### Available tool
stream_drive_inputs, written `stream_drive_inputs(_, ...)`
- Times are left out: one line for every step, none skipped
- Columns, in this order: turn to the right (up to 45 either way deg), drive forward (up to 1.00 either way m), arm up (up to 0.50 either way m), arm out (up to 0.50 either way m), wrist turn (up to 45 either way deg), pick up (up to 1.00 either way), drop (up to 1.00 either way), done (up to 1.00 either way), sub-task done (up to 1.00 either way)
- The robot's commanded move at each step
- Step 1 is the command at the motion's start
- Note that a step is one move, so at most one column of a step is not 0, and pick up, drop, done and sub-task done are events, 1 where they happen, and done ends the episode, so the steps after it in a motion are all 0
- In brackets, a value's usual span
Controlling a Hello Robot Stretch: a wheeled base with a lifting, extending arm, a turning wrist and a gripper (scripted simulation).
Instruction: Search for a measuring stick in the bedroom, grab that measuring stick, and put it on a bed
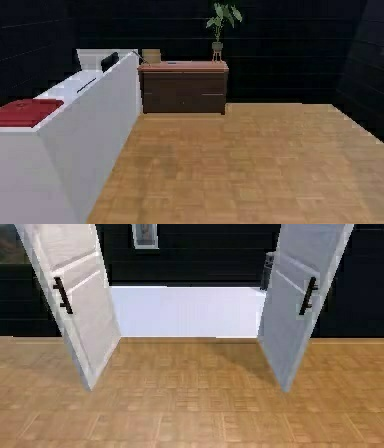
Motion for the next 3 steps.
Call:
stream_drive_inputs(0.0, 1.00, 0.00, 0.00, 0.0, 0.00, 0.00, 0.00, 0.00)
stream_drive_inputs(0.0, 1.00, 0.00, 0.00, 0.0, 0.00, 0.00, 0.00, 0.00)
stream_drive_inputs(15.0, 0.00, 0.00, 0.00, 0.0, 0.00, 0.00, 0.00, 0.00)
